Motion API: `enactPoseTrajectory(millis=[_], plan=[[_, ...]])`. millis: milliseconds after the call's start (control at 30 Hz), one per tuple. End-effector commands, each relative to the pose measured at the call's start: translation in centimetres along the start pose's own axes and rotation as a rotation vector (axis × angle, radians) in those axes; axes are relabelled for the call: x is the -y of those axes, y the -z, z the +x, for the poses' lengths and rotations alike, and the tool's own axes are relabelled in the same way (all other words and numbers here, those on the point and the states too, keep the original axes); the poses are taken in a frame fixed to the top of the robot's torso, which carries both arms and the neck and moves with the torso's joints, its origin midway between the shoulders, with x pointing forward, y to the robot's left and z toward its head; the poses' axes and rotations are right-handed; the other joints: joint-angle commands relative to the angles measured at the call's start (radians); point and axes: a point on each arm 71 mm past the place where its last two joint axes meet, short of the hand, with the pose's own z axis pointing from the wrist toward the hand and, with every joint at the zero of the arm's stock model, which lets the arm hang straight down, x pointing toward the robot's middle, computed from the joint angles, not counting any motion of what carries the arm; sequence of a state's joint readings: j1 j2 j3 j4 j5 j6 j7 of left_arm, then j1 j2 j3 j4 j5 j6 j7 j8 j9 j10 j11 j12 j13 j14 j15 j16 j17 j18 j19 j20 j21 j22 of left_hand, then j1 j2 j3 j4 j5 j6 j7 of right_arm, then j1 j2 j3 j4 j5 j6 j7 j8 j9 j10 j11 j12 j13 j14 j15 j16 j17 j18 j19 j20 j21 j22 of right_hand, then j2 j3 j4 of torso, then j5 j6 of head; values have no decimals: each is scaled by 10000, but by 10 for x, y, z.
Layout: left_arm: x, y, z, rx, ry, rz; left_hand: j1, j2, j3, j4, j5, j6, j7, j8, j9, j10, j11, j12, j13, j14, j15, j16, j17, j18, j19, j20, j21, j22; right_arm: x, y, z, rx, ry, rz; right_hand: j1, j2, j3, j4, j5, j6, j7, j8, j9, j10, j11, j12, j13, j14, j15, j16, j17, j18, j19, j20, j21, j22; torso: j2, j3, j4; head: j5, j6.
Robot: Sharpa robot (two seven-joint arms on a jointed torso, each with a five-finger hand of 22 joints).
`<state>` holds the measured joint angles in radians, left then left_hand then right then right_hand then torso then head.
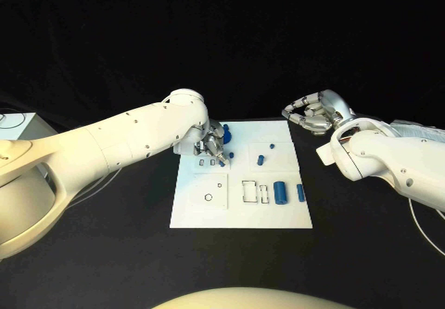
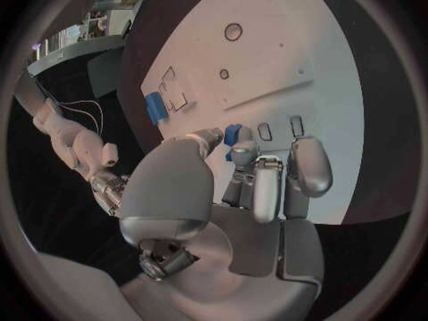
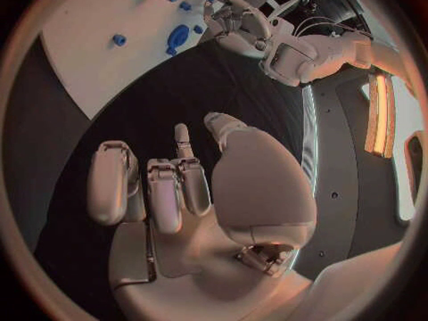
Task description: Assemble the parts on the task board
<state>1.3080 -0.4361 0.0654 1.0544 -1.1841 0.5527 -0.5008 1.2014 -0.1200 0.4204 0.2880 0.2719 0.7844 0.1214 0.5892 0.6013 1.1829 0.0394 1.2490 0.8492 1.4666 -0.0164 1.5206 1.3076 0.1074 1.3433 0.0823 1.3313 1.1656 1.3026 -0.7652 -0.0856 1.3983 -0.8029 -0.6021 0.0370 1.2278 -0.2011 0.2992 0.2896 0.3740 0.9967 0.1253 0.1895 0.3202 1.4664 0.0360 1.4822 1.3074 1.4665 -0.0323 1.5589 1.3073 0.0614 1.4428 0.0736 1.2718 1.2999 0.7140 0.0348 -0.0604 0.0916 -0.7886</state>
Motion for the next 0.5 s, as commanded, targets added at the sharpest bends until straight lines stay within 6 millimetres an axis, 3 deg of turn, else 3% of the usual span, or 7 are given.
enactPoseTrajectory(millis=[33, 133, 233, 333, 500], plan=[[1, 0, 0, -49, 58, 120, 146, -10, 315, -17, 43, -18, -80, 63, 82, -50, -34, -74, 23, 601, -101, -64, 1424, -135, -89, -12, -47, -12, -1, 0, 1, -126, 25, -33, -103, 35, -59, 3, 55, -75, 17, 55, 9, 665, 70, -5, 2084, 970, 56, -29, 2436, 125, -36, 23, -36, 6, -2, 7, 0, 1, 3], [1, 0, 0, -21, 83, 125, 297, 16, 900, -60, 45, -31, -108, 138, 218, -17, -62, -91, 79, 612, -126, -57, 1452, -140, -79, -32, -33, 7, -1, 0, 1, -147, 27, -19, -103, 35, -59, 3, 55, -75, 17, 55, 9, 665, 70, -5, 2084, 970, 56, -29, 2436, 125, -36, 23, -36, 6, 0, -2, -3, 1, -9], [2, -1, 0, 16, 115, 153, 420, -112, 1628, -203, 41, -74, -129, 263, 423, -5, -84, -135, 109, 616, -149, -60, 1463, -141, -80, -54, -29, 11, -1, 0, 1, -168, 28, -6, -103, 35, -59, 3, 55, -75, 17, 55, 9, 665, 70, -5, 2084, 970, 56, -29, 2436, 125, -36, 23, -36, 6, 0, -2, -3, 4, -5], [2, -1, -1, 68, 195, 224, 437, -233, 2353, -481, 35, -104, -156, 440, 687, 34, -110, -170, 158, 621, -171, -59, 1480, -144, -73, -69, -16, 29, 0, 0, 1, -192, 31, 16, -103, 35, -59, 3, 55, -75, 17, 55, 9, 665, 70, -5, 2084, 970, 56, -29, 2436, 125, -36, 23, -36, 6, 2, 1, -1, 5, -18], [2, 0, -1, 94, 387, 386, 380, -237, 3049, -878, 28, -152, -189, 646, 999, 75, -140, -252, 169, 641, -188, -38, 1540, -140, -102, -76, -33, 7, 0, 0, 2, -243, 37, 54, -105, 48, -66, 0, 54, -92, 21, 58, 12, 660, 73, -18, 2076, 967, 59, -35, 2427, 128, -41, 26, -51, -5, -1, 9, 0, 20, -34]])
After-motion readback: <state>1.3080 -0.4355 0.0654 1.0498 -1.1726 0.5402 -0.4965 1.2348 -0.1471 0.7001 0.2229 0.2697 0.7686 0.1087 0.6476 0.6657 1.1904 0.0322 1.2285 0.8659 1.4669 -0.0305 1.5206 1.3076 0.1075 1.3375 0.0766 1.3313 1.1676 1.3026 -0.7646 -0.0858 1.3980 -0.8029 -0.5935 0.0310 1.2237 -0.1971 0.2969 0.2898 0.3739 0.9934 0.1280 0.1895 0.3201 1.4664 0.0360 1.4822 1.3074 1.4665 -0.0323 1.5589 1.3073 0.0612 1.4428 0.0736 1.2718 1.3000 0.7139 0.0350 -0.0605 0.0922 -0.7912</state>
